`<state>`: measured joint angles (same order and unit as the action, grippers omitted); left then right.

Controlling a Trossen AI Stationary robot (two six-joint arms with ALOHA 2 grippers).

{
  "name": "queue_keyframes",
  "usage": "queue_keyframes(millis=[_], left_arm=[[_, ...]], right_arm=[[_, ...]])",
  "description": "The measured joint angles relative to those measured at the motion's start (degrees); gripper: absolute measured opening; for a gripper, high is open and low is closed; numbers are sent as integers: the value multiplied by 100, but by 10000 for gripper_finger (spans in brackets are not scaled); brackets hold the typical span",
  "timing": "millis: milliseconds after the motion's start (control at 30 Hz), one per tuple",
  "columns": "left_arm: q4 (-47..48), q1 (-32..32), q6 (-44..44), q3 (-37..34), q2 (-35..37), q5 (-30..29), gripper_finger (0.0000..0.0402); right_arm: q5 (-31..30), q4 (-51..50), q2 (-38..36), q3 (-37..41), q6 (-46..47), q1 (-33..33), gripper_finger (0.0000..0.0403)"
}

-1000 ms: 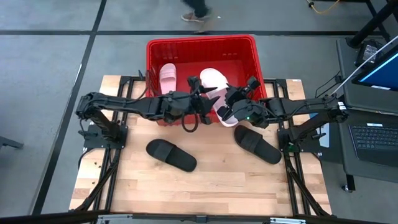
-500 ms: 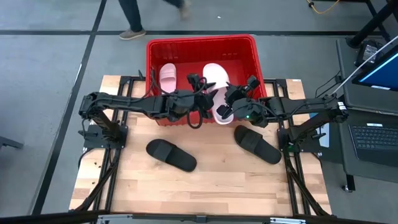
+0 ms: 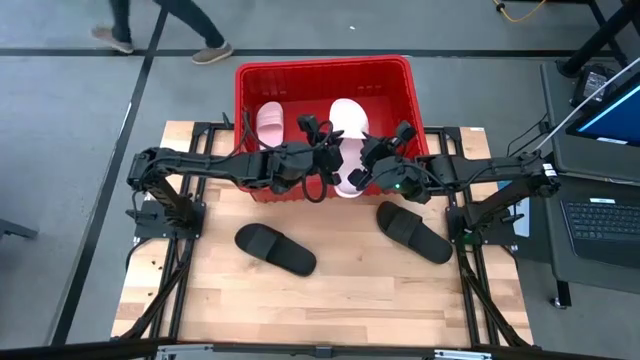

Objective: Pick and place slides into bin
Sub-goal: Put the pink slide into the red bin

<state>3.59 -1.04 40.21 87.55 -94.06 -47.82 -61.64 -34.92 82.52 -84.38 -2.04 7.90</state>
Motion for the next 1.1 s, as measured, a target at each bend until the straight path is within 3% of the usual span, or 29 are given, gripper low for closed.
queue_keyframes(millis=[367,567,800,1100], left_arm=[[3,-9,375,-2,10,-54,7],[38,-25,407,-9,39,-118,5],[109,-348,464,-11,65,-866,5],[281,-834,277,-11,66,-351,5]], right_arm=[[32,-2,0,0,-110,2,14],[32,0,-2,0,157,19,50],[47,-13,-22,0,-21,281,72],[-81,84,-22,0,-601,697,75]])
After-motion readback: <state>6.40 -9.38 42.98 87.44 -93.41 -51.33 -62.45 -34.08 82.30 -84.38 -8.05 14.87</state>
